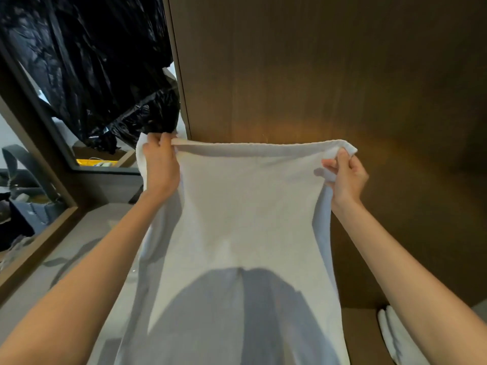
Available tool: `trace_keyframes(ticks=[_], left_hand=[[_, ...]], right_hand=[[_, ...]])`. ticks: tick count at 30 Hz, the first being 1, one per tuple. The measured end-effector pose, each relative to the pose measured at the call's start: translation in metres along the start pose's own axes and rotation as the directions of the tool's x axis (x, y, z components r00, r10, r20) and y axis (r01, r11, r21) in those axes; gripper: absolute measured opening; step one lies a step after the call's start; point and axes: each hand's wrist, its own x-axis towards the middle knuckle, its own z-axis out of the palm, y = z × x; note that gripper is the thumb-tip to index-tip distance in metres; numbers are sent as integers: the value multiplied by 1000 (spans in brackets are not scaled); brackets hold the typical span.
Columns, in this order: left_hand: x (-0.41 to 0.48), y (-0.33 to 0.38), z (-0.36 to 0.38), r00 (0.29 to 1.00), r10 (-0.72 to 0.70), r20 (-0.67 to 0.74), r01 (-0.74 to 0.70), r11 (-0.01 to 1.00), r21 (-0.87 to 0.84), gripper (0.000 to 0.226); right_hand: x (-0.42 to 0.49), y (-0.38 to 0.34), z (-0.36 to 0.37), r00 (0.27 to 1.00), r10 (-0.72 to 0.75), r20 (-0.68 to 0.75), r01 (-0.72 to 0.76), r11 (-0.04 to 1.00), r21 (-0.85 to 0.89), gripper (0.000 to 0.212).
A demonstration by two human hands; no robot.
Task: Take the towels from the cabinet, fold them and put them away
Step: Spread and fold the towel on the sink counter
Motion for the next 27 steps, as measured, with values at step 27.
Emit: trace_keyframes(ticks=[27], left_hand=[[-361, -64, -92, 813, 236, 532, -178, 971, -159, 19]], right_hand=[[-235, 141, -185, 848, 516, -120, -498, 700, -512, 19]])
